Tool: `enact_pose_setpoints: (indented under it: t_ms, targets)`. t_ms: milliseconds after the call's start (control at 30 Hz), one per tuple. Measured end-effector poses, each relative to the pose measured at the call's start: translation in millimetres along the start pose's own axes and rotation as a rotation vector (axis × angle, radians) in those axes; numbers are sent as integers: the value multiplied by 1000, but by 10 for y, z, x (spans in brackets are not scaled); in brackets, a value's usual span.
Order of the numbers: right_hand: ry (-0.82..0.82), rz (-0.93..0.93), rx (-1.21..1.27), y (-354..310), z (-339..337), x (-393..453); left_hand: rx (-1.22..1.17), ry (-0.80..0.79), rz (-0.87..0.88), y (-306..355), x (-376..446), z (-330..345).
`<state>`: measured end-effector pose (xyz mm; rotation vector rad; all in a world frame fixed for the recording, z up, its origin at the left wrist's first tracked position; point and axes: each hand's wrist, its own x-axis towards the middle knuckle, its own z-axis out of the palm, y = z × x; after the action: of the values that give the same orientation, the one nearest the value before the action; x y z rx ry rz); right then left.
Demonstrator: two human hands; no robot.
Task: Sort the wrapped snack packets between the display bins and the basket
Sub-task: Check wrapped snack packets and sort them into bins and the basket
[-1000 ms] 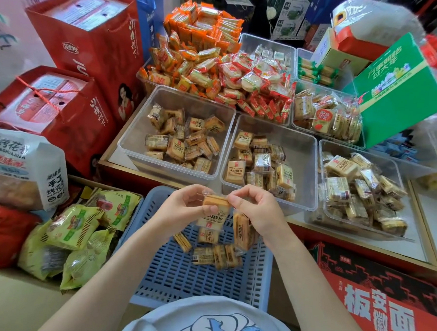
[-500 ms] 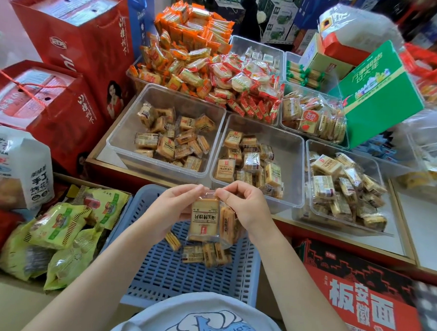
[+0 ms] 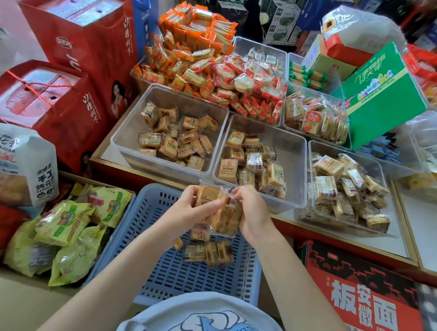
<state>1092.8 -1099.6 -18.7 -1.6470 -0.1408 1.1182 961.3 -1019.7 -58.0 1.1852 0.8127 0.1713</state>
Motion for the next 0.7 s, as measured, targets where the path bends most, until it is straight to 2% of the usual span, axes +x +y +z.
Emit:
enact_pose_setpoints:
  t_ms: [133,200,267,400,533,700]
  targets:
    - [-57,-31,-17,33,39,24,123,114,48,7,10,53]
    - [-145,-23,35,29,53,13,88,189,82,-15,24,8]
    - [-173,-45,-14,35,24,28,50,225,117,-34,18,-53]
    - [-137,-225,-309,33,-62,57,73,233,163,-30,-3,-125]
    - [-49,-373,-274,15,-103,66,98,188,94,-2,26,-109]
    - [0,-427,-260,56,-84,66,84,149,86,11,49,-116]
